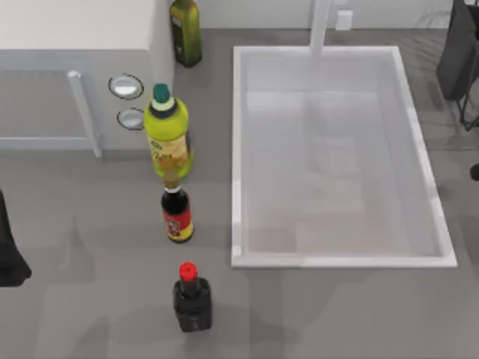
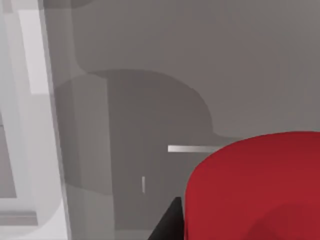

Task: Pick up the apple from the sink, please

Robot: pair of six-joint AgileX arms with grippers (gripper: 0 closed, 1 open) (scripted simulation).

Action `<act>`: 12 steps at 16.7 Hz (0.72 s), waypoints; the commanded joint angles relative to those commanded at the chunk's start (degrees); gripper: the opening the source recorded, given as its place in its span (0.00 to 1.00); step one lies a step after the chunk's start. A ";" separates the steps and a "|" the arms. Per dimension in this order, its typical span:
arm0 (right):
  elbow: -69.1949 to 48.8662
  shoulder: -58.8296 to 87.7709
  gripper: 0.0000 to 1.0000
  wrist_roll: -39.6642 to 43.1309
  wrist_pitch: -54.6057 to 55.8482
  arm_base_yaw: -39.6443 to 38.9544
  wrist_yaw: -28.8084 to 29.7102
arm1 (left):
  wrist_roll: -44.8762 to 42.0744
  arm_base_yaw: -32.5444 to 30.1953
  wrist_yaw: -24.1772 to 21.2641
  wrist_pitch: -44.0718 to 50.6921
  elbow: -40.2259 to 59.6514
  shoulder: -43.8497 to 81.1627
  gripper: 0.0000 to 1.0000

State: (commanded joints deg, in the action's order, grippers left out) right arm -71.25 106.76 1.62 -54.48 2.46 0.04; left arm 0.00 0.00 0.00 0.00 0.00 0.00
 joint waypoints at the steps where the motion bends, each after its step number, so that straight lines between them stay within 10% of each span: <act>1: 0.00 0.00 0.53 0.00 0.00 0.00 0.00 | 0.00 0.00 0.00 0.00 0.00 0.00 1.00; 7: 0.00 0.00 0.98 0.00 0.00 0.00 0.00 | 0.00 0.00 0.00 0.00 0.00 0.00 1.00; 12: 0.00 0.00 1.00 0.00 0.00 0.00 0.00 | 0.00 0.00 0.00 0.00 0.00 0.00 1.00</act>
State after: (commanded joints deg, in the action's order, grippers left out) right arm -71.25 106.76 1.62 -54.48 2.46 0.04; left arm 0.00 0.00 0.00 0.00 0.00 0.00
